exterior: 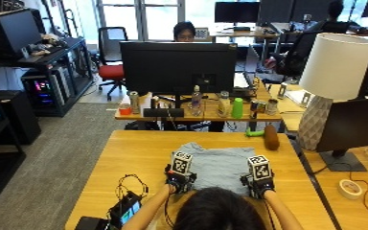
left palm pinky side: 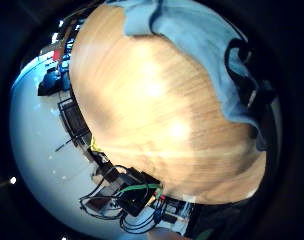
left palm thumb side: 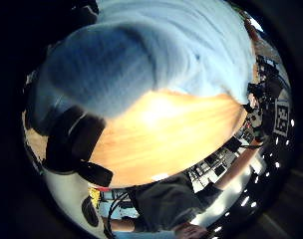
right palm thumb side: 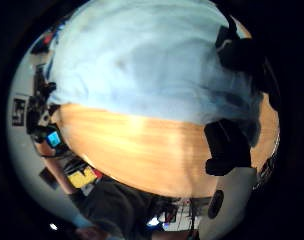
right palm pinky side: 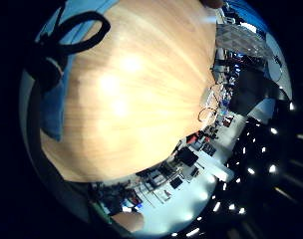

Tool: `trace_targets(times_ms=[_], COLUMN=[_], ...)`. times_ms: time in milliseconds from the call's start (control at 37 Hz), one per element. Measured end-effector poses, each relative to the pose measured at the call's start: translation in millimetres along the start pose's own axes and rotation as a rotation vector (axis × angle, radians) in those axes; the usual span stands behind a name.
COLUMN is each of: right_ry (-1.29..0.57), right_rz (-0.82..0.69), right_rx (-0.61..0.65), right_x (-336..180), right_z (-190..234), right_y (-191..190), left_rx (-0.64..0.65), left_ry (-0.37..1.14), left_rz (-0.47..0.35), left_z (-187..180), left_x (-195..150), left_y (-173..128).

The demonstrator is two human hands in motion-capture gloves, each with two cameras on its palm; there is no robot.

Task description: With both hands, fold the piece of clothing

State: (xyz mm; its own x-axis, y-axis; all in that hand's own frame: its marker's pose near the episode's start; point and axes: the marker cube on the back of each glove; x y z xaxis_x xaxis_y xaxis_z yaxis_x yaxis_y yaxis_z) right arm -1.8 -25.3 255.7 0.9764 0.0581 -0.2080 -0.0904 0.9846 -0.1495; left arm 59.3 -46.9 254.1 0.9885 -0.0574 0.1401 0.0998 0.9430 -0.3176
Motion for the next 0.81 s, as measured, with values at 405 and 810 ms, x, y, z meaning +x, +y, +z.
trace_targets(times_ms=[405, 810], right_ry=[-0.011, -0.03], right_rz=[-0.037, -0.193], right_rx=[0.174, -0.161], right_x=[-9, 17], right_z=[1, 35], right_y=[-1, -21], left_rx=[0.247, -0.107], left_ry=[-0.094, -0.194], left_rz=[-0.01, 0.058], left_z=[-15, -19], left_x=[2, 0], left_y=[-16, 48])
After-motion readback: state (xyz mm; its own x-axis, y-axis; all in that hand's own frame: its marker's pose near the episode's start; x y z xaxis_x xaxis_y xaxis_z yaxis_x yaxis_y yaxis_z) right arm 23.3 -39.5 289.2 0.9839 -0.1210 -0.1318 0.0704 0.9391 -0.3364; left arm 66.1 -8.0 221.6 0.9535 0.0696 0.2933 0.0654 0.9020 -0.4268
